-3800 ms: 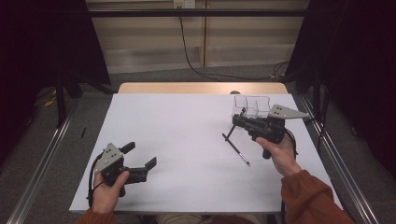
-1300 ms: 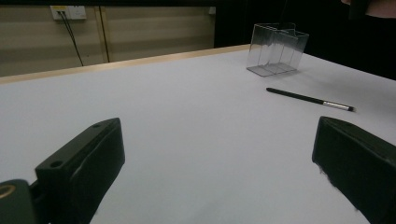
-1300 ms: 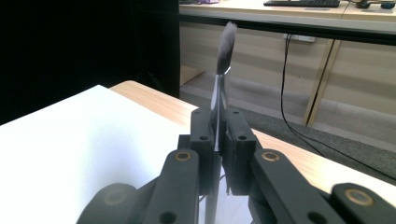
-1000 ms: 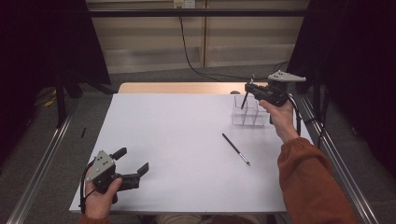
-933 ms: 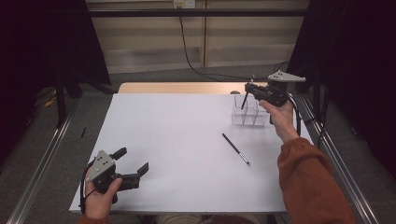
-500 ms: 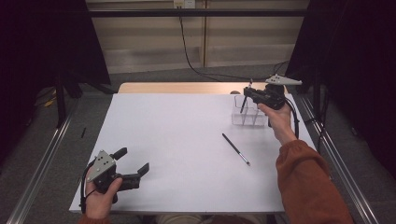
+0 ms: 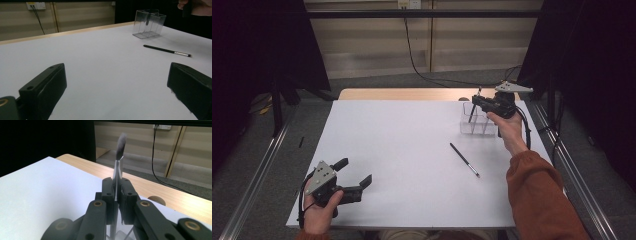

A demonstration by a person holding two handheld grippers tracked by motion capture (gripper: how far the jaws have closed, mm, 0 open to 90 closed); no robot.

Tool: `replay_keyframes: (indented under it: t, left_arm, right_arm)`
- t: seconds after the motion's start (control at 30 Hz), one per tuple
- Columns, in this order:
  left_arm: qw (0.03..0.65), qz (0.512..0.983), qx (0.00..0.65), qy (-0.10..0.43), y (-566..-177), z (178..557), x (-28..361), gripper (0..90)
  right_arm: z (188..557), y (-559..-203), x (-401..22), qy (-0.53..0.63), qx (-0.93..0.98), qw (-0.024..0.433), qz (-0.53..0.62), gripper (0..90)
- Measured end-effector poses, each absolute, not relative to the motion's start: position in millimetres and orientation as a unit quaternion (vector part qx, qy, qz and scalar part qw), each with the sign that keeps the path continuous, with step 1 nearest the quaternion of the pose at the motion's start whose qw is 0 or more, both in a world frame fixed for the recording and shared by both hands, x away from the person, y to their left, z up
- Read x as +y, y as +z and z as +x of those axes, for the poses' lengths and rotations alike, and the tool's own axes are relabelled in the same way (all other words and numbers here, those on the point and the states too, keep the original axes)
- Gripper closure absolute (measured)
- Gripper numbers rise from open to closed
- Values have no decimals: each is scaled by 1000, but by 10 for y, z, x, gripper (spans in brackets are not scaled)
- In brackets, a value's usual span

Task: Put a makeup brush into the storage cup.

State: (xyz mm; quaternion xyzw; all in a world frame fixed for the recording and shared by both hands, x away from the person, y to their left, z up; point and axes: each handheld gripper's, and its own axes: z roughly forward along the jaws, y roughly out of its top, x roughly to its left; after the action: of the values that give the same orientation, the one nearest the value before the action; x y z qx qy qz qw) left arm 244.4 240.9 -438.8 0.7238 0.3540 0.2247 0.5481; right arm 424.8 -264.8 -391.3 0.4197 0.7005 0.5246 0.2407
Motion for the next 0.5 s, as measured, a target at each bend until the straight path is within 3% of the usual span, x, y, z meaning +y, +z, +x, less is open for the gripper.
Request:
replay_keyframes:
  t: [0.13, 0.27, 0.33, 0.5]
  left_arm:
    - [548, 724, 354, 225, -4388, 2445, 2411, 25]
    - [549, 724, 353, 224, -4391, 2444, 2406, 25]
    - [547, 725, 353, 225, -4390, 2448, 2410, 25]
    - [547, 725, 352, 225, -4391, 2449, 2409, 25]
  right_arm:
    - [4246, -3921, -2645, 523, 701, 240, 422, 741]
    - [4230, -3923, -2654, 530, 695, 242, 422, 566]
    - [4227, -3924, -2653, 529, 695, 242, 424, 422]
    - [4204, -3945, -2666, 527, 693, 249, 424, 248]
